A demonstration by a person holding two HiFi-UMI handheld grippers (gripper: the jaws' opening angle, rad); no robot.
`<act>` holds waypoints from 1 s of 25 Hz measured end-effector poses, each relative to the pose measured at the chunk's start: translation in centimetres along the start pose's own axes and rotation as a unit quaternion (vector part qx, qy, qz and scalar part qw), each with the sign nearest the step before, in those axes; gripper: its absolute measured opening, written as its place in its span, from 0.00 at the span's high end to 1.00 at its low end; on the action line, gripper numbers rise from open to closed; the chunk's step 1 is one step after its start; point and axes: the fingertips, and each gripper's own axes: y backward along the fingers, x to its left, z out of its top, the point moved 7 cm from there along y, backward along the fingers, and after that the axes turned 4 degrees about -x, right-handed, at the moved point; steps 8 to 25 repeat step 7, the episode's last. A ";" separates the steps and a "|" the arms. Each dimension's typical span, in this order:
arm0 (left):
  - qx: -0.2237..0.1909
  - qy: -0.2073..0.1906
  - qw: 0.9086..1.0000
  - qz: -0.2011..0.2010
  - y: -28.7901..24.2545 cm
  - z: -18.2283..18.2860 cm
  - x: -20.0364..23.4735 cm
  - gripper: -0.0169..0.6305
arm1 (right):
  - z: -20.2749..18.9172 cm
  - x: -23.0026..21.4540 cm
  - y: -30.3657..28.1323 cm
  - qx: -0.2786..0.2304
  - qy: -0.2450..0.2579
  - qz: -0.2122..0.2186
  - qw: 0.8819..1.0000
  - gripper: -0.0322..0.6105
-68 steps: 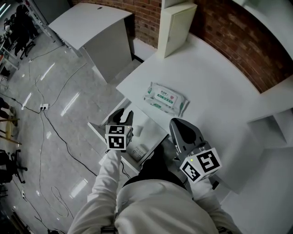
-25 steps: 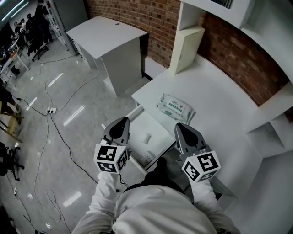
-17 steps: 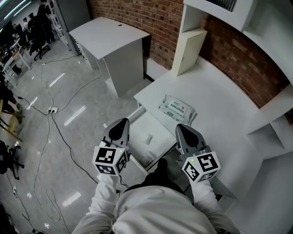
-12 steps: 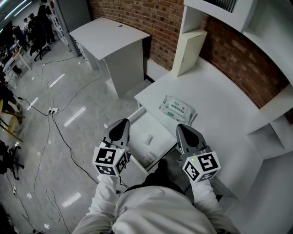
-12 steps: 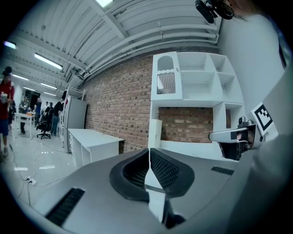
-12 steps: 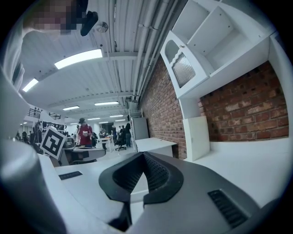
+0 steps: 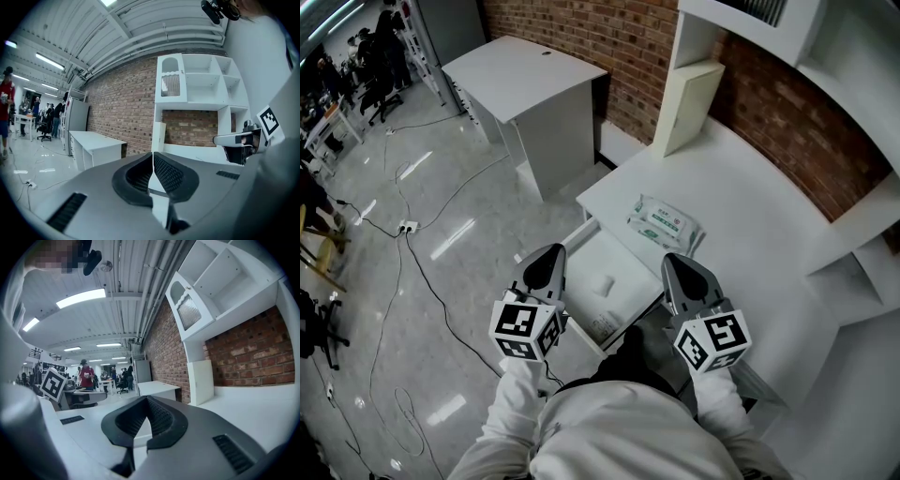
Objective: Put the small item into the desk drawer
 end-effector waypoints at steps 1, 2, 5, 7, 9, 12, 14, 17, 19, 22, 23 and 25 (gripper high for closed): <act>0.001 0.001 1.000 0.000 0.0 -0.1 0.0 0.93 | -0.1 0.0 0.0 0.001 0.000 0.000 1.000 0.91; 0.001 0.001 1.000 0.000 0.0 -0.1 0.1 0.94 | -0.1 0.0 0.0 0.001 0.000 -0.001 1.000 0.91; 0.001 0.002 1.000 -0.001 0.0 -0.2 0.2 0.93 | -0.3 0.0 -0.1 0.003 0.000 -0.001 1.000 0.91; 0.001 0.003 1.000 -0.001 -0.1 -0.3 0.3 0.94 | -0.4 0.0 -0.2 0.004 -0.001 -0.001 1.000 0.91; 0.001 0.003 1.000 -0.001 -0.1 -0.3 0.3 0.94 | -0.4 0.0 -0.2 0.004 -0.001 -0.001 1.000 0.91; 0.001 0.003 1.000 -0.001 -0.1 -0.3 0.3 0.94 | -0.4 0.0 -0.2 0.004 -0.001 -0.001 1.000 0.91; 0.001 0.003 1.000 -0.001 -0.1 -0.3 0.3 0.94 | -0.4 0.0 -0.2 0.004 -0.001 -0.001 1.000 0.91; 0.001 0.003 1.000 -0.001 -0.1 -0.3 0.3 0.94 | -0.4 0.0 -0.2 0.004 -0.001 -0.001 1.000 0.91; 0.001 0.003 1.000 -0.001 -0.1 -0.3 0.3 0.94 | -0.4 0.0 -0.2 0.004 -0.001 -0.001 1.000 0.91; 0.001 0.003 1.000 -0.001 -0.1 -0.3 0.3 0.94 | -0.4 0.0 -0.2 0.004 -0.001 -0.001 1.000 0.91; 0.001 0.003 1.000 -0.001 -0.1 -0.3 0.3 0.94 | -0.4 0.0 -0.2 0.004 -0.001 -0.001 1.000 0.91; 0.001 0.003 1.000 -0.001 -0.1 -0.3 0.3 0.94 | -0.4 0.0 -0.2 0.004 -0.001 -0.001 1.000 0.91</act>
